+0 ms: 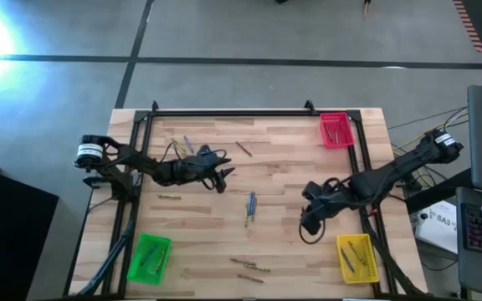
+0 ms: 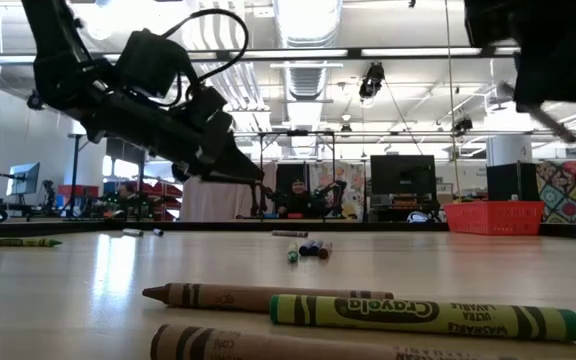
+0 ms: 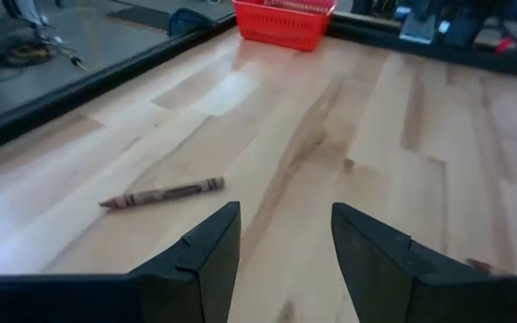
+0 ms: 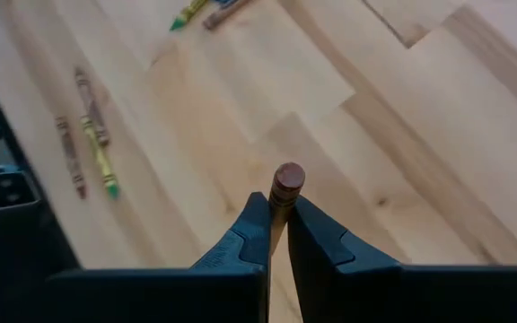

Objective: Sort crayons
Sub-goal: Put the brown crayon into the yellow bin, then put the blue crayon into the red bin

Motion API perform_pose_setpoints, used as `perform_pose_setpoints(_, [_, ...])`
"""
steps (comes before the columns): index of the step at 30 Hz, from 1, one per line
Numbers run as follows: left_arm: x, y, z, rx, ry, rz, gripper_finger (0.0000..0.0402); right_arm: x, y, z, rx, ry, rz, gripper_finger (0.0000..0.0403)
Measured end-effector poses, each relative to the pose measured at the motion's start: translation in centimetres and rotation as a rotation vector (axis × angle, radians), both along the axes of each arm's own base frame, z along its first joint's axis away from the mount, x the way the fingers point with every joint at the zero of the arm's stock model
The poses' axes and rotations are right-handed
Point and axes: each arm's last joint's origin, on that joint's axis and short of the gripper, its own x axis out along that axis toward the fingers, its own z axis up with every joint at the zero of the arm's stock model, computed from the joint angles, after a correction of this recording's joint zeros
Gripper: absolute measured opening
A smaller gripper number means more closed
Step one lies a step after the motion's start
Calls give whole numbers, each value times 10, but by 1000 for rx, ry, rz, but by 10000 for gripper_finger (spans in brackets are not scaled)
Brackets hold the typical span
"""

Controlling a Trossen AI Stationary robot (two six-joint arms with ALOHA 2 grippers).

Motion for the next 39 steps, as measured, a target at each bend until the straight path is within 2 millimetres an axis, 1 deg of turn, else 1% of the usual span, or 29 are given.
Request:
perform_pose_setpoints(3, [1,1,-1,15,34,30,160,2,6,16,18,-29,13,14])
perform_pose_setpoints(7, [2,2,-3,-49,63,63,160,5,13,34,21,-28,30,14])
perform_pose_setpoints(10, [3,1,-3,-52,64,61,156,3,15,37,22,66,-4,13])
perform_pose_setpoints(12, [2,1,-2,-55,65,52,149,1,19,36,44,153,-32,13])
perform_pose_setpoints(15, [2,1,-2,-44,68,47,137,-1,29,31,83,275,-46,13])
perform_pose_setpoints(20, [3,1,-1,-10,79,33,123,0,54,27,152,374,-15,13])
perform_pose_setpoints(23, [5,1,2,-6,79,32,119,-4,71,25,188,435,15,13])
perform_pose_setpoints(26, [6,1,0,-11,111,31,118,-15,94,18,185,499,-14,16])
perform_pose_setpoints(28, [6,1,-1,-16,144,31,118,-27,109,11,160,555,-36,25])
perform_pose_setpoints(30, [5,1,-3,-25,166,34,118,-39,119,4,121,619,-38,40])
perform_pose_setpoints(34, [5,1,-3,-49,158,46,118,-59,122,-2,20,726,-97,74])
perform_pose_setpoints(36, [5,0,-3,-54,155,46,118,-64,122,-2,2,739,-117,91])
perform_pose_setpoints(39, [5,0,1,-55,140,41,118,-64,120,-2,-14,713,-130,118])
